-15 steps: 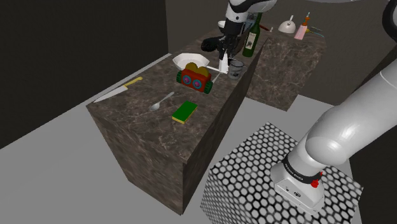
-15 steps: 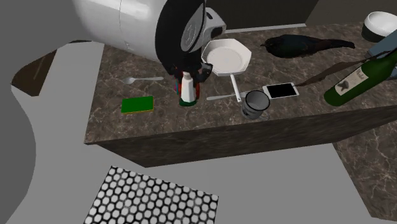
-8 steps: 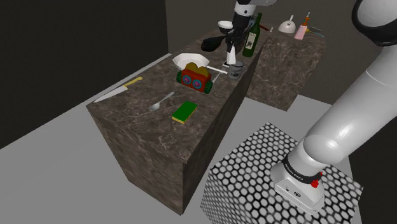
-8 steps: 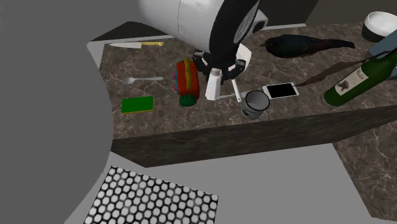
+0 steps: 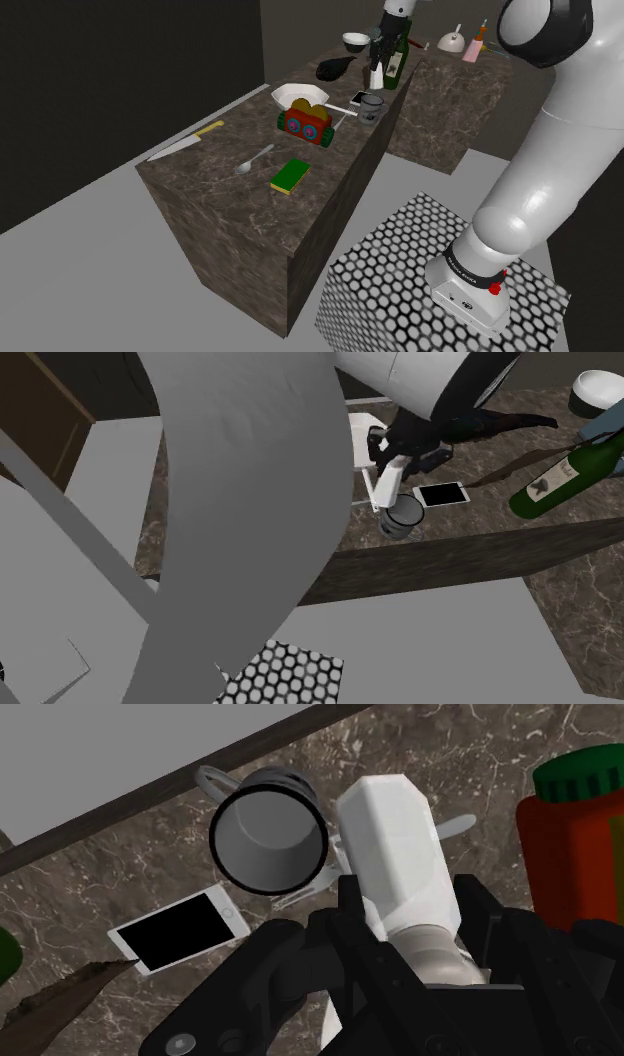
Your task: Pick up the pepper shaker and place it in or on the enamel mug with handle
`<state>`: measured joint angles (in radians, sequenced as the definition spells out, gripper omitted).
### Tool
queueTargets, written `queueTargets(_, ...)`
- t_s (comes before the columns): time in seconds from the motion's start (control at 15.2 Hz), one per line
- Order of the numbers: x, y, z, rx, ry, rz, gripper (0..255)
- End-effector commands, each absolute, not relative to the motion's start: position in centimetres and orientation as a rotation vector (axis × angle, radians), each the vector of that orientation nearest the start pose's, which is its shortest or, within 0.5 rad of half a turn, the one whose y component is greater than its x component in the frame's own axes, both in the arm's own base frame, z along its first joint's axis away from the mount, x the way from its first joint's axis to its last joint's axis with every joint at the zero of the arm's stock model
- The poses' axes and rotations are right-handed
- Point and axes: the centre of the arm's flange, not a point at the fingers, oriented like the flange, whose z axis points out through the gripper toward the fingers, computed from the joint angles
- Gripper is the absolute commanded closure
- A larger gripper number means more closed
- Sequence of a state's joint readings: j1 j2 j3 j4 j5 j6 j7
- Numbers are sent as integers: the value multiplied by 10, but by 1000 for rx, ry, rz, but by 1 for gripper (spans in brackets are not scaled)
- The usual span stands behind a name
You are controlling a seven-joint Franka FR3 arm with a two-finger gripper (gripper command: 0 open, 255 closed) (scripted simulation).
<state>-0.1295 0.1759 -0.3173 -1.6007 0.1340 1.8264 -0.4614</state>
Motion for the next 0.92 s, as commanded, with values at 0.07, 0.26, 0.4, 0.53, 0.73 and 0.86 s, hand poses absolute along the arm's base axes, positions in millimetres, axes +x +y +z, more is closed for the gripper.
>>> queueTargets(0.07,581,-284,538,-3096,11,-133,255)
queueTargets(0.26,591,-322,541,-3096,11,-133,255)
queueTargets(0.4,594,-332,537,-3096,11,-133,255)
queueTargets(0.53,594,-332,526,-3096,11,-133,255)
queueTargets(0.73,594,-332,511,-3096,11,-133,255)
queueTargets(0.86,594,-332,500,-3096,11,-133,255)
